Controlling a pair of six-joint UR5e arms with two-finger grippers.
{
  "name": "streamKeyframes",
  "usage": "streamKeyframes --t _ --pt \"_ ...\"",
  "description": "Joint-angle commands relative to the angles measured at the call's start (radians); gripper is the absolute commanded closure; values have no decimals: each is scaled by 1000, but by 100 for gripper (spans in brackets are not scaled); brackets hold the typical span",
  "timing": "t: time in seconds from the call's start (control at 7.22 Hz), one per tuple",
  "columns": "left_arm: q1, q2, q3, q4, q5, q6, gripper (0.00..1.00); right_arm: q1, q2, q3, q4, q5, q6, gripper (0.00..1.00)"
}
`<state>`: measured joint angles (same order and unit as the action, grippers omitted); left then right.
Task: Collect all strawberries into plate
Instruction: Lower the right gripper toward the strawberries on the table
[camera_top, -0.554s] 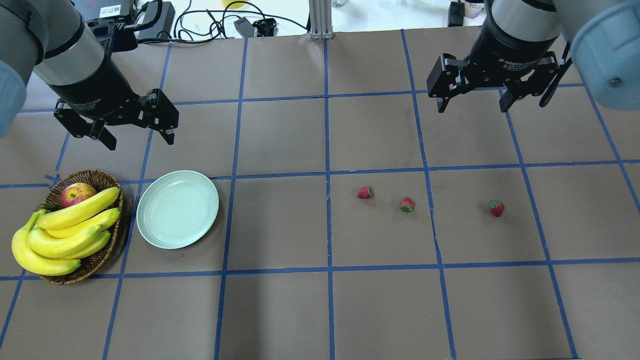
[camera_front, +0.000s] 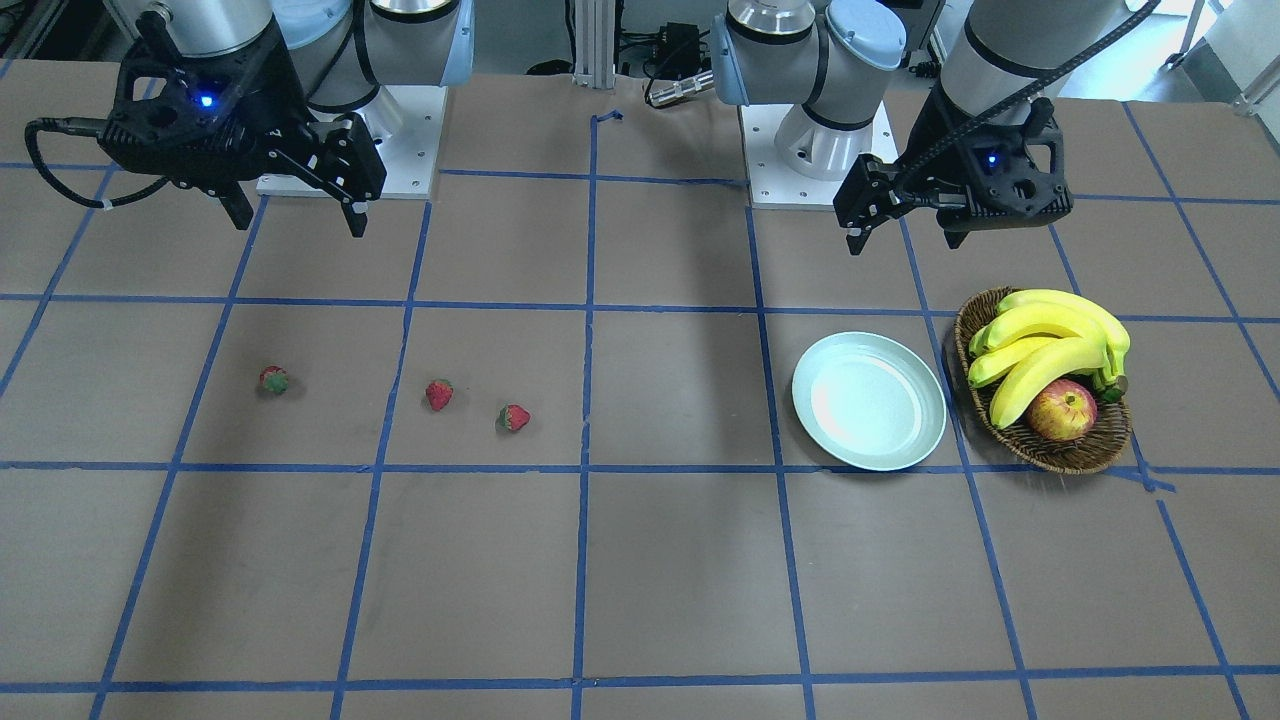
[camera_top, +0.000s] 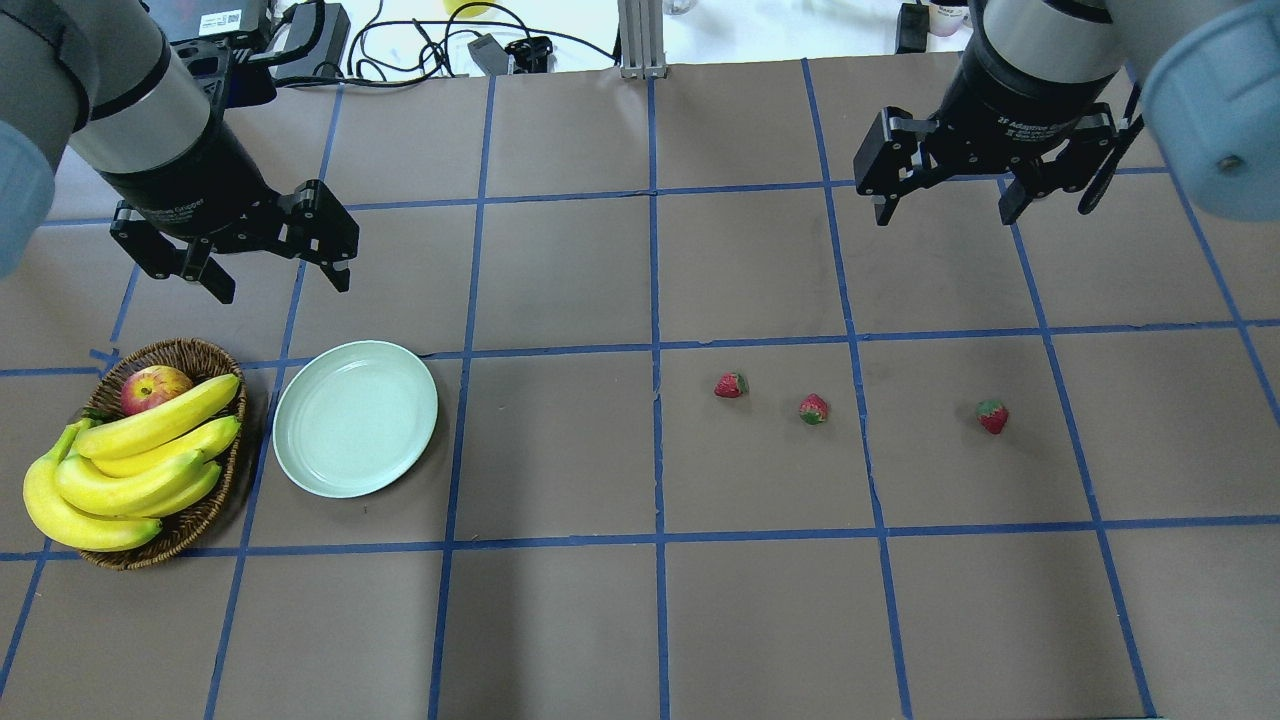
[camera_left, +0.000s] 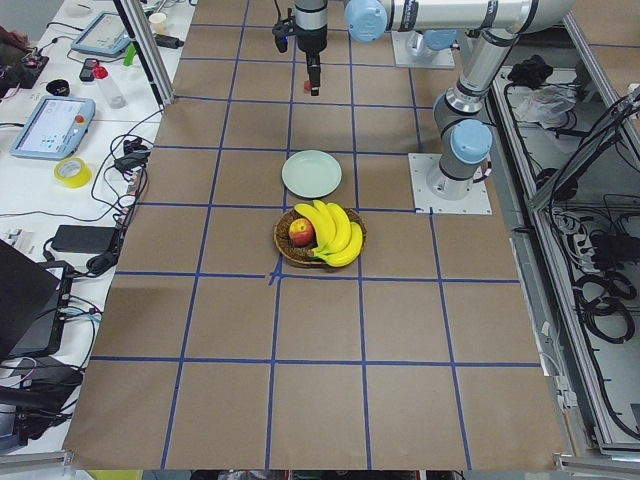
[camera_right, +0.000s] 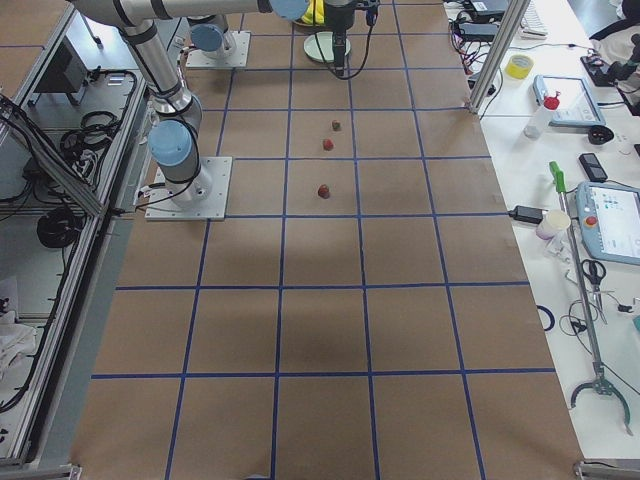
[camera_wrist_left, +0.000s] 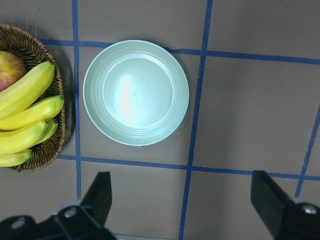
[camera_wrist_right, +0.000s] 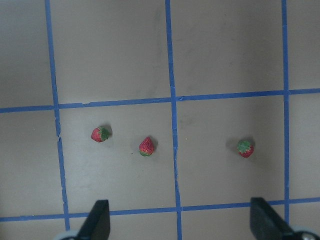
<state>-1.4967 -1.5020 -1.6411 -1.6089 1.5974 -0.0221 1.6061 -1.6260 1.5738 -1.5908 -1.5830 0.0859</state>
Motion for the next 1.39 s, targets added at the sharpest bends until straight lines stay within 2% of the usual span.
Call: streamKeyframes --t 0.0,0.69,0.97,1.11,1.25 --pt "-4 6 14 -34 -23 -4 0 0 0 0 2 0 0 0" --pt "-2 6 12 -36 -22 7 0 6 9 2 26 -3 3 0" --pt "-4 6 3 -36 -17 8 0 23 113 27 11 6 34 0" --pt "-2 6 -2 -36 -19 8 0 67 161 49 -23 23 117 0" --pt "-4 6 -2 -36 -25 8 0 128 226 87 -144 55 173 0"
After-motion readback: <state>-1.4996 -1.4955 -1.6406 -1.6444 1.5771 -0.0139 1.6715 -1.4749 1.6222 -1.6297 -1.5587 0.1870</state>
